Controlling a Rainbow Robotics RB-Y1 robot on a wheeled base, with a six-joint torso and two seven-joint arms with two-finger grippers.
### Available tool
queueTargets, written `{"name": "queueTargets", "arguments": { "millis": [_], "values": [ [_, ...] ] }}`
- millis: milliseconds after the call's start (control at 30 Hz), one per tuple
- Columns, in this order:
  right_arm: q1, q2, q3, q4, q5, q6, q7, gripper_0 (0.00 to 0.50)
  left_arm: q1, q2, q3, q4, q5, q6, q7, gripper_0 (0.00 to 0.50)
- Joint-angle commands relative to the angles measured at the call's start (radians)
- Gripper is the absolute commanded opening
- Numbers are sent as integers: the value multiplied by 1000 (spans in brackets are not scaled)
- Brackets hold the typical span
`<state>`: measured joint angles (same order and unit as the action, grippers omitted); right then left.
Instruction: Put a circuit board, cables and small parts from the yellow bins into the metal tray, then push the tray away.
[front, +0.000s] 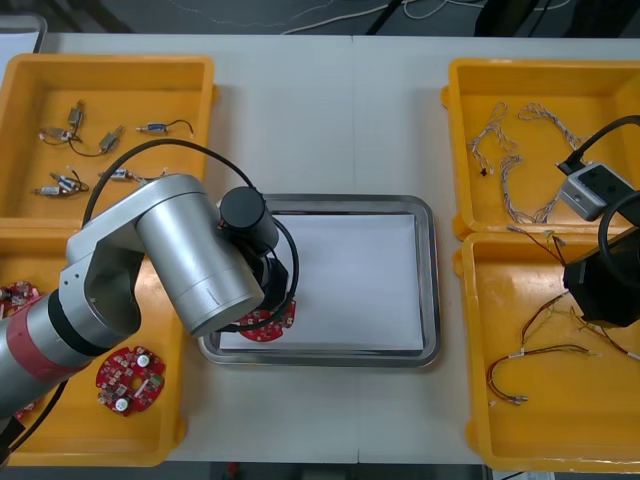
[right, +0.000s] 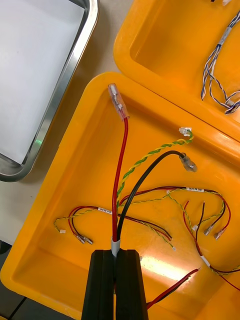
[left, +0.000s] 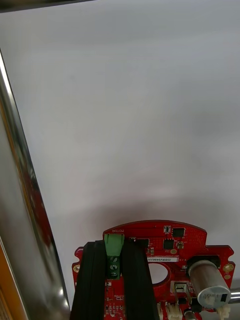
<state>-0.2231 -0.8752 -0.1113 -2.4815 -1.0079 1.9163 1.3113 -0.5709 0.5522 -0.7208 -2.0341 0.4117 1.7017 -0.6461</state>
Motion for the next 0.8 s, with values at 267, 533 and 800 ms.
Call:
{"name": "queueTargets", "arguments": {
  "millis": [267,533,800],
  "values": [
    [-22,-36,12,-25,-3,4,14,0,22,2,-20,14,-28,-48,-24,0],
    [-22,-36,12,-25,-3,4,14,0,23,0,-32,61,-53,-82,-30,0],
    [-22,-36,12,-25,-3,4,14,0,26,0,-34,61,-50,-82,-30,0]
  ]
}}
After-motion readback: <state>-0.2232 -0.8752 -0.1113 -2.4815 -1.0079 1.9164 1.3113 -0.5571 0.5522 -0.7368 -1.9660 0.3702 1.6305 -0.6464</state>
